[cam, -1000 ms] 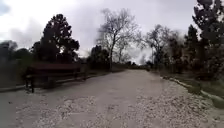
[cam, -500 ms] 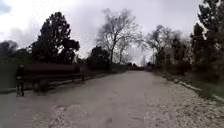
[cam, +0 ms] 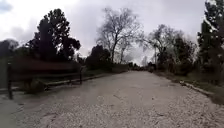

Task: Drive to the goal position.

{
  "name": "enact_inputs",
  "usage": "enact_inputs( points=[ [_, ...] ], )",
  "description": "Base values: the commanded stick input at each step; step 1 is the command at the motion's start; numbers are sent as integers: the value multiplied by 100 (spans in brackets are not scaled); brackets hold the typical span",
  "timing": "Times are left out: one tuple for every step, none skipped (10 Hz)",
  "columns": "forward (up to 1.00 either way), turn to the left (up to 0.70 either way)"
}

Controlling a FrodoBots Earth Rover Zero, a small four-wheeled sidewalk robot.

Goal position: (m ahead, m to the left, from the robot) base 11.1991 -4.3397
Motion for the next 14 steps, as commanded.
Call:
enact_inputs(
  points=[
    [70,0],
    [70,0],
    [70,0],
    [70,0],
    [70,0],
    [70,0],
    [70,0],
    [70,0],
    [70,0],
    [70,-19],
    [70,-27],
    [70,-27],
    [70,-27],
    [70,-27]
  ],
)
